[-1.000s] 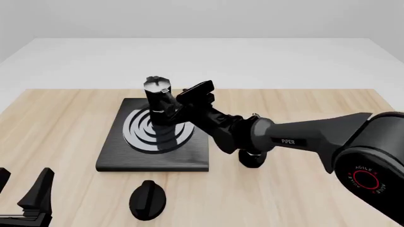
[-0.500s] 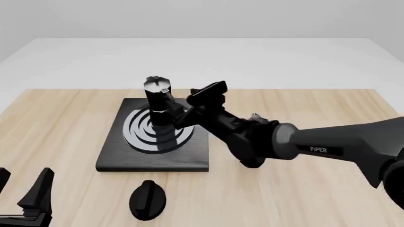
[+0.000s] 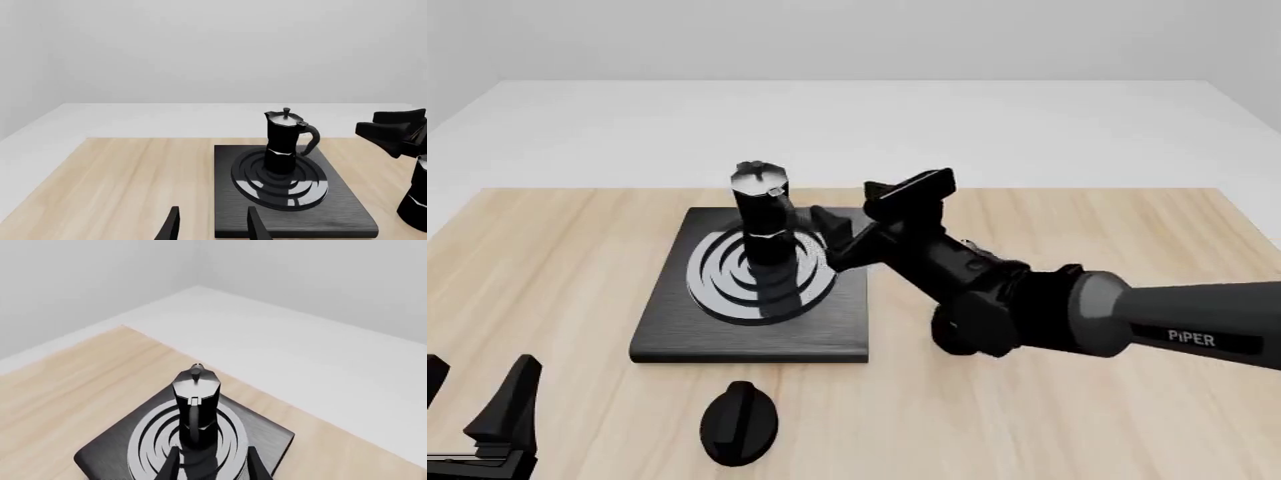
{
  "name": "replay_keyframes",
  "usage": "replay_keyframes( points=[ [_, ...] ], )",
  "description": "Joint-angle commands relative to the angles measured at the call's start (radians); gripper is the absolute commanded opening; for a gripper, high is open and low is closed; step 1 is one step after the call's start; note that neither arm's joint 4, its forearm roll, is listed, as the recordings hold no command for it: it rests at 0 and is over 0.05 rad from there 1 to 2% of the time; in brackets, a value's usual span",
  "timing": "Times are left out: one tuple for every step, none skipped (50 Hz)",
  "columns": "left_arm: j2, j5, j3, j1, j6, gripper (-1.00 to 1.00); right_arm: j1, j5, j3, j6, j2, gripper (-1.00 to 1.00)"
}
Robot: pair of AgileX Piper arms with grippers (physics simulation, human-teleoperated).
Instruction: Put the right moka pot on the stove.
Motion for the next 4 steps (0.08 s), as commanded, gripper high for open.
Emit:
replay_keyframes(
  points=[
    [0.000,0.000,0.000,0.000,0.000,1.00,-0.017,-0.008,0.055,0.003,-0.063,1.00],
    [0.000,0.000,0.000,0.000,0.000,1.00,-0.018,0.000,0.058,0.002,-0.074,1.00],
    [0.000,0.000,0.000,0.000,0.000,1.00,-0.020,0.003,0.061,0.002,-0.083,1.00],
    [0.000,0.000,0.000,0.000,0.000,1.00,-0.022,-0.002,0.067,0.001,-0.088,1.00]
  ],
)
